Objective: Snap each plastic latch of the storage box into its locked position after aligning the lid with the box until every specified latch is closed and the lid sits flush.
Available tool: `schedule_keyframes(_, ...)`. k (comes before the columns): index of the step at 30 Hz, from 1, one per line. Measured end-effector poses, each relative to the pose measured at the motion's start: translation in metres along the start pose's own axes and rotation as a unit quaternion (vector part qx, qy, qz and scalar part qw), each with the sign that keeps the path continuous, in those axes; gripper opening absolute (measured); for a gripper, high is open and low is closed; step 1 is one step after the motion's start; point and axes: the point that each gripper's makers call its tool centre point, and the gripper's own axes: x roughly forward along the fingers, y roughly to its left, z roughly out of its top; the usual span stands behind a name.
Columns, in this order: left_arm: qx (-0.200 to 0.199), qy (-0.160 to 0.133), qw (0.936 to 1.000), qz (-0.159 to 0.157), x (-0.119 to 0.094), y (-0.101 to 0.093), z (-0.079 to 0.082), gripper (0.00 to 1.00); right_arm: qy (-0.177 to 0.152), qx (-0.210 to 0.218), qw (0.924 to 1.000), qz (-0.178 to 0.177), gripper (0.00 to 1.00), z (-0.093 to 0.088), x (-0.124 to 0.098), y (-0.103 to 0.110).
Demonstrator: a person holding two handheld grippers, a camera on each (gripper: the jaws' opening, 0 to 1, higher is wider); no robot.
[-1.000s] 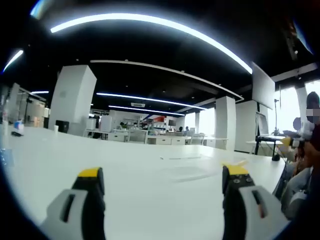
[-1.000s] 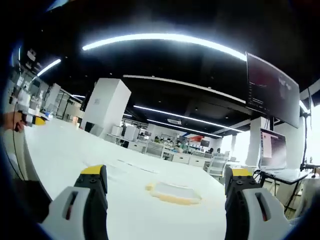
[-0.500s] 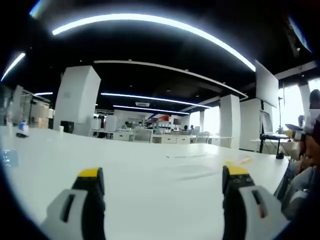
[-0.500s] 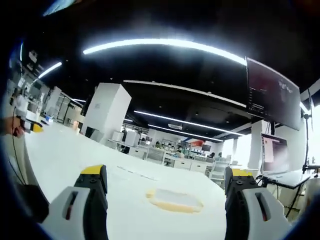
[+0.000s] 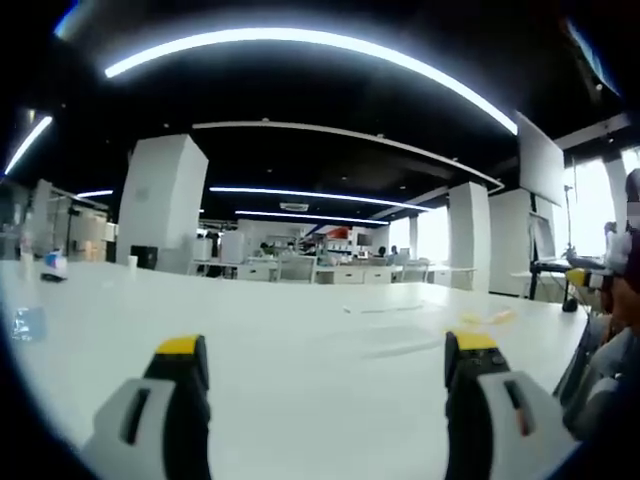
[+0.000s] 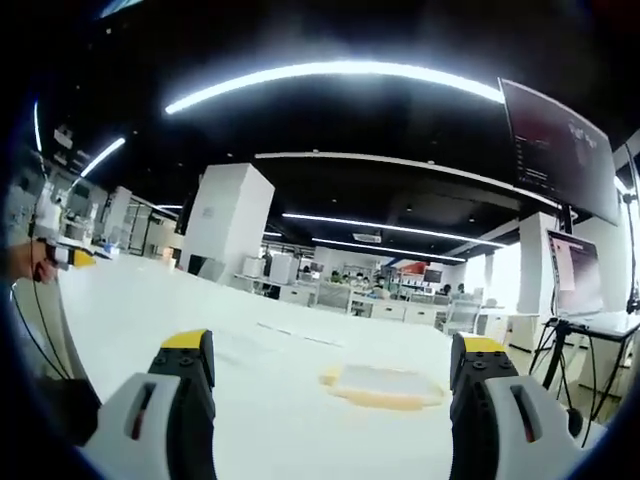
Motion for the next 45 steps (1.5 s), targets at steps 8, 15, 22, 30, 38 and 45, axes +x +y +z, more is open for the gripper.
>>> schedule_keyframes(8, -0.003, -0.004, 1.0, 0.002, 0.009, -0.001, 0.011, 0.99, -0.003, 0.01, 0.9999, -0.006, 1.0, 0.005, 0.007, -0.007)
schedule_keyframes(15, -0.002, -0.005, 1.0, 0.003, 0.013, 0.001, 0.018, 0.99, -0.001, 0.014, 0.9998, -0.013, 1.0, 0.006, 0.008, -0.013)
schedule_keyframes(22, -0.009, -0.003, 0.9999, 0.005, 0.012, 0.003, 0.018, 0.99, 0.004, 0.012, 0.9998, -0.016, 1.0, 0.007, 0.007, -0.017)
schedule_keyframes(30, -0.013, -0.003, 0.9998, 0.015, 0.004, 0.009, 0.018, 0.99, 0.004, 0.011, 0.9998, -0.014, 1.0, 0.009, 0.007, -0.015)
schedule_keyframes(38, -0.02, -0.001, 0.9996, 0.017, 0.004, 0.012, 0.016, 0.99, 0.007, 0.012, 0.9998, -0.011, 1.0, 0.008, 0.008, -0.01)
schedule_keyframes(45, -0.018, -0.006, 0.9997, 0.013, 0.005, 0.009, 0.022, 0.99, 0.005, 0.01, 0.9998, -0.015, 1.0, 0.011, 0.008, -0.014)
